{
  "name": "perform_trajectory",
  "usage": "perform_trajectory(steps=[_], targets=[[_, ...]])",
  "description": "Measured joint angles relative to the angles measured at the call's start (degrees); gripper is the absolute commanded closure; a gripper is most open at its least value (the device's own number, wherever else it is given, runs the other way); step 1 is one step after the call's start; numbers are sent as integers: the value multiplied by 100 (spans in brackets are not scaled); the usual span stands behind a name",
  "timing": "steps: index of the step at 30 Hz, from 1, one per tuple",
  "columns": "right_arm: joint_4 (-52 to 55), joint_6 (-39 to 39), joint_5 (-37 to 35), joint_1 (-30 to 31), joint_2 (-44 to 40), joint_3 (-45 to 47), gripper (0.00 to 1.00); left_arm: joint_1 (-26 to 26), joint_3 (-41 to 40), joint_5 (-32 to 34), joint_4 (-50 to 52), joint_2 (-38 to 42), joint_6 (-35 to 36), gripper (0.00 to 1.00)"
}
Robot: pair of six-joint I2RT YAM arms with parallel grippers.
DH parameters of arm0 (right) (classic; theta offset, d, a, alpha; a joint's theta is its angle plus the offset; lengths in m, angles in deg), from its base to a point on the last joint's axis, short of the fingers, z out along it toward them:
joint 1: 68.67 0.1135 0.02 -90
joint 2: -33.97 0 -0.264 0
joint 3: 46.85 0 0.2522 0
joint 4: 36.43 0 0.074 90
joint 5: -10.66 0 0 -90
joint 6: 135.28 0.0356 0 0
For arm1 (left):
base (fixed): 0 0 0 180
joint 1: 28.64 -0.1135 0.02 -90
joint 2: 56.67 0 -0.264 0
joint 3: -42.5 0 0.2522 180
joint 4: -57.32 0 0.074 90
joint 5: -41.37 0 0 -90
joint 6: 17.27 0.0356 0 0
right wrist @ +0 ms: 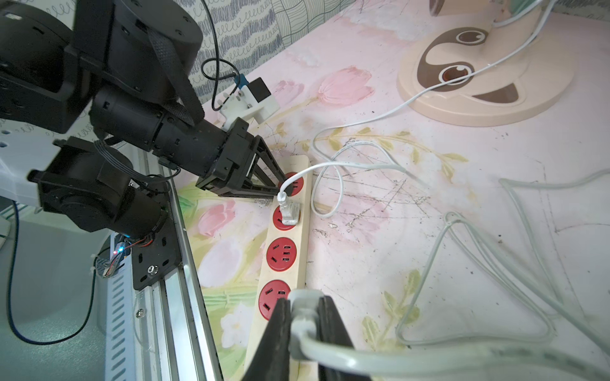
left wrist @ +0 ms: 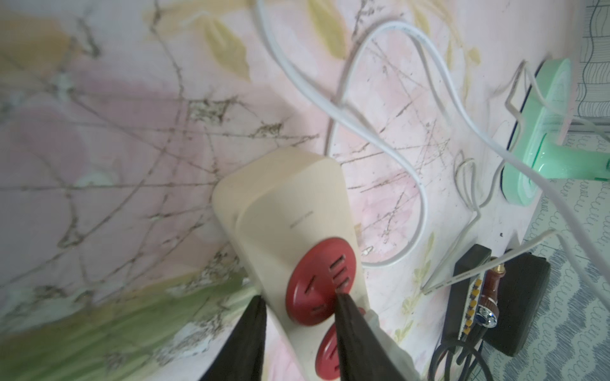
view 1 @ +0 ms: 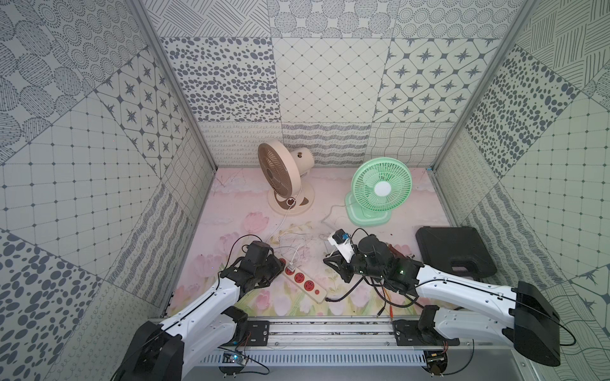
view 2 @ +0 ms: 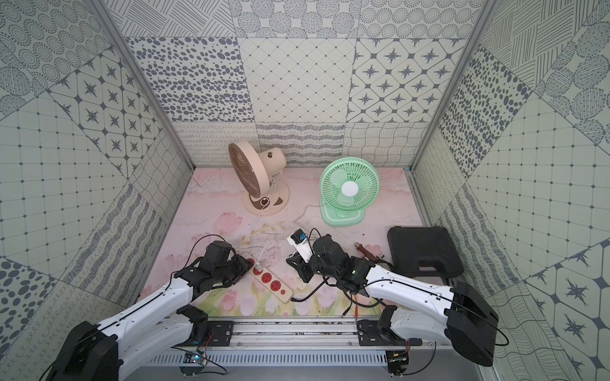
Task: Plug the desk fan into the power strip
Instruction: Adjust the socket at the center of the board.
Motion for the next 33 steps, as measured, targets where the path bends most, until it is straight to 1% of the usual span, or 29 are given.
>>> perform_trajectory(steps=[9, 13, 17, 22, 26, 27, 31, 33], targets=[[133, 267, -271, -125, -308, 90, 100, -17, 479, -70, -761, -1139, 74, 66], [254, 345, -334, -160, -350, 90, 100, -33, 673, -59, -1038, -1486, 142, 66], [398, 503, -385, -240, -470, 90, 100, -149, 861, -22, -1244, -1628, 264, 64], [525, 793, -286, -555, -627, 90, 100, -380, 1088, -55, -1410, -1615, 433, 60], [623, 957, -101, -804, -636, 90, 100, -507, 1261, -116, -1408, -1414, 584, 55], [643, 981, -46, -839, -636, 90, 100, -514, 1300, -131, -1377, -1329, 623, 53], [693, 1036, 184, -911, -636, 90, 100, -533, 1460, -144, -1102, -850, 765, 36], [693, 1038, 258, -940, -636, 90, 100, -544, 1491, -140, -940, -566, 824, 33]])
